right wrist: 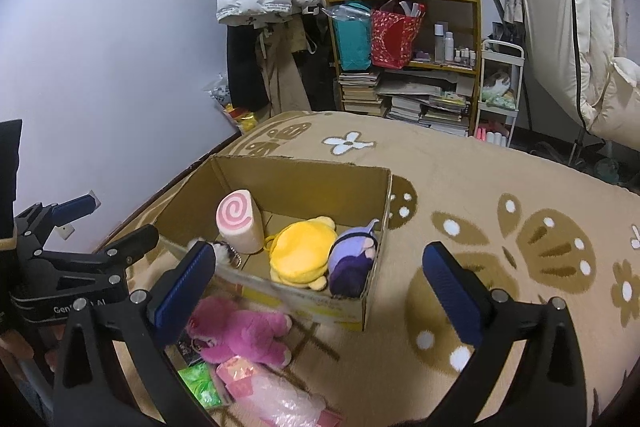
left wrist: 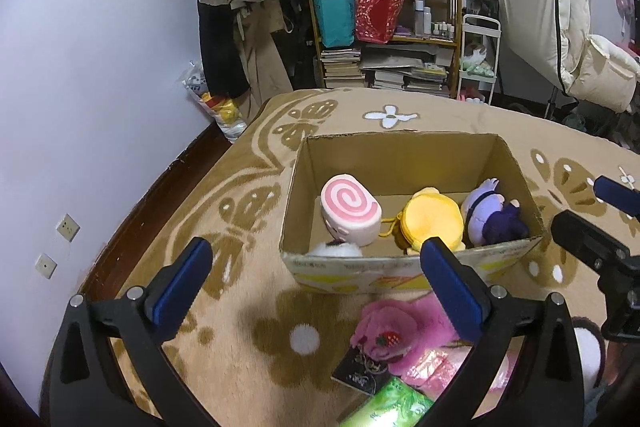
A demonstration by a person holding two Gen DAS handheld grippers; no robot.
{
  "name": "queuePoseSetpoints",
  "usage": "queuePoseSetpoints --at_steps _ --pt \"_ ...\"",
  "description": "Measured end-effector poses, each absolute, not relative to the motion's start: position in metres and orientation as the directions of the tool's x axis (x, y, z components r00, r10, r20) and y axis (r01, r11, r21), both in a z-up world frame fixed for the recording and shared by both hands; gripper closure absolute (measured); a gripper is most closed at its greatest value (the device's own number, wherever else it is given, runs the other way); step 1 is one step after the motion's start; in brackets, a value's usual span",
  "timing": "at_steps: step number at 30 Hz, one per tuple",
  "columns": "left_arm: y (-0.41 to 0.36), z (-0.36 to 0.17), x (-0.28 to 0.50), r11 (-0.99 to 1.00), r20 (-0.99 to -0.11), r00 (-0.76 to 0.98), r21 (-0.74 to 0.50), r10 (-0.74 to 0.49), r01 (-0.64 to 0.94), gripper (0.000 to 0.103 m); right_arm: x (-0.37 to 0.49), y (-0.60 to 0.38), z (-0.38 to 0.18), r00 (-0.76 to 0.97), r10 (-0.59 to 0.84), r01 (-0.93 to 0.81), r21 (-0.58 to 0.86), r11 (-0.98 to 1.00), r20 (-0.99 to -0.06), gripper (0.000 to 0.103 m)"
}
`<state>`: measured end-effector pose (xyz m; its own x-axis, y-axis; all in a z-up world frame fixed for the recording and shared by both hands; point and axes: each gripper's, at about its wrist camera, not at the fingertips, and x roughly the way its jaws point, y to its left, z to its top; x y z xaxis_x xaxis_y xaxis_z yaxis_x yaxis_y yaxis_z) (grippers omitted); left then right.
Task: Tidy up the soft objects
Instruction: 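Move both tools back toward the pink bear and packets beside the box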
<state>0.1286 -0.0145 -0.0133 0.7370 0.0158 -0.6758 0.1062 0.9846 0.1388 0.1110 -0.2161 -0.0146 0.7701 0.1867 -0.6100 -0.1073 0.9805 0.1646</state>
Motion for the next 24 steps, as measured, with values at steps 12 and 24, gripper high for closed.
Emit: queuePoseSetpoints --at_steps 12,24 --pt "-0.008 -0.017 0.108 0.988 -0.709 0.705 0.113 0.006 0.106 0.0 0.085 -0.205 -0.023 0.752 0.205 -0.123 0.173 0.977 -0.627 0.0" --pt "-0.007 -0.04 0.117 0.988 -0.774 0.633 0.082 -0.022 0.134 0.0 0.077 -0.205 -0.059 0.702 0.214 -0.104 0.2 0.974 -0.679 0.0"
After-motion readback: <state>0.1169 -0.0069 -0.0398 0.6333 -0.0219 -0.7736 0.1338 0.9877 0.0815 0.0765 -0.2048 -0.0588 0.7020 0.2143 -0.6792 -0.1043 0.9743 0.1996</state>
